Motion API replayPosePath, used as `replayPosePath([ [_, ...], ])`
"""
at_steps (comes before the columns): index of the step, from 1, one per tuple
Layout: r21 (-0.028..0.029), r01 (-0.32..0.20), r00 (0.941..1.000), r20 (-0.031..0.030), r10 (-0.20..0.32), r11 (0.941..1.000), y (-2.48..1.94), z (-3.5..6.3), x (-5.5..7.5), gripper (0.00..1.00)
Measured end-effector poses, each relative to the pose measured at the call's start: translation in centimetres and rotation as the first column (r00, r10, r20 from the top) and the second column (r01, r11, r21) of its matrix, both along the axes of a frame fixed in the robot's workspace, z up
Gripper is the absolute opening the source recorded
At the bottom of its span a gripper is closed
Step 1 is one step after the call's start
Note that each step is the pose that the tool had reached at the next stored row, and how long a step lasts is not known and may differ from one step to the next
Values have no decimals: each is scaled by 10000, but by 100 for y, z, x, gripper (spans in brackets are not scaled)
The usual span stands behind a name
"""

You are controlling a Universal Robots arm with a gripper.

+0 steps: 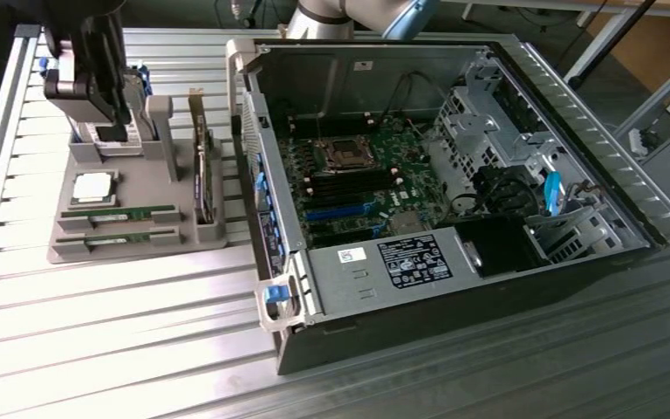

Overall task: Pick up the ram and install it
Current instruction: 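Pick up the ram and move it above insertion slot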

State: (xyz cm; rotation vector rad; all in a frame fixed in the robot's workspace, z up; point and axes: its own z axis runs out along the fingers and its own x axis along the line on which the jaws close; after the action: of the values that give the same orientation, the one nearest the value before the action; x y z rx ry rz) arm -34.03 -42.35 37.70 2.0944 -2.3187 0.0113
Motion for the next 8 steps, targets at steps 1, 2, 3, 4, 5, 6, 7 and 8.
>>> replayPosePath([
  [1, -2, 0, 10000, 1, 0, 10000, 0, -25, -1, 29],
  [2, -4, 0, 10000, 0, 0, 10000, 0, -47, -2, 29],
  [3, -4, 0, 10000, 0, 0, 10000, 0, -63, -4, 29],
  [4, -4, 1, 10000, 0, -1, 10000, 0, -74, -8, 29],
  [5, -4, 1, 10000, 0, -1, 10000, 0, -81, -13, 29],
  [6, -5, 1, 10000, -1, -1, 10000, 0, -89, -21, 29],
  [7, -5, 0, 10000, -1, 0, 10000, 1, -97, -29, 29],
  [8, -3, 1, 10000, 2, -1, 10000, 1, -116, -56, 29],
])
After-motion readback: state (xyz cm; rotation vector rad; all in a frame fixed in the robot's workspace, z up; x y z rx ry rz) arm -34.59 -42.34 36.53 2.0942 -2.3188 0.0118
